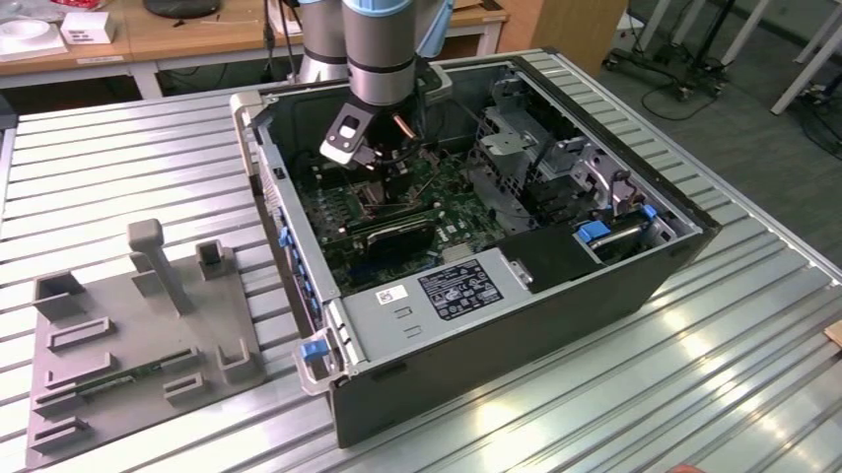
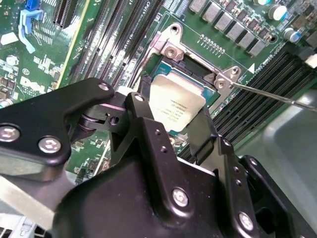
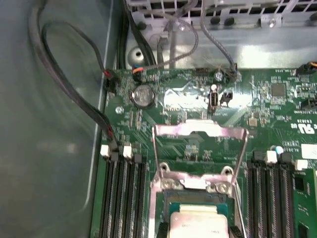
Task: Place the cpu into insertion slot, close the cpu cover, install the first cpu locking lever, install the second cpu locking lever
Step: 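Place the cpu into insertion slot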
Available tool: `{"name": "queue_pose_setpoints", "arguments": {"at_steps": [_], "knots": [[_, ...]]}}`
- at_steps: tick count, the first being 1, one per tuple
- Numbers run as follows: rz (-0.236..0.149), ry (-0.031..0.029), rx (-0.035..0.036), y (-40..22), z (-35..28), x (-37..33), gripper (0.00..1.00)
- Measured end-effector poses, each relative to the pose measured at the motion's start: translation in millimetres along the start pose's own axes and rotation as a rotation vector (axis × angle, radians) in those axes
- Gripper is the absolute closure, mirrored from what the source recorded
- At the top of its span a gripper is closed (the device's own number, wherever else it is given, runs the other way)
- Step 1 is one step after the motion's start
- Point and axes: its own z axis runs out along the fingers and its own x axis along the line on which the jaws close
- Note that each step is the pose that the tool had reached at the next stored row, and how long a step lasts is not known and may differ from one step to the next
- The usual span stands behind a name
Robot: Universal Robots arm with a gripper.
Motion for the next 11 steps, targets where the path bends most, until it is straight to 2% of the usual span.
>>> {"name": "queue_pose_setpoints", "arguments": {"at_steps": [3,11], "knots": [[0.023,-0.0023,-0.0002,0.0,0.1,-0.1,0.46],[0.024,-0.0017,-0.0007,-0.1,1.3,0.0,0.46]]}}
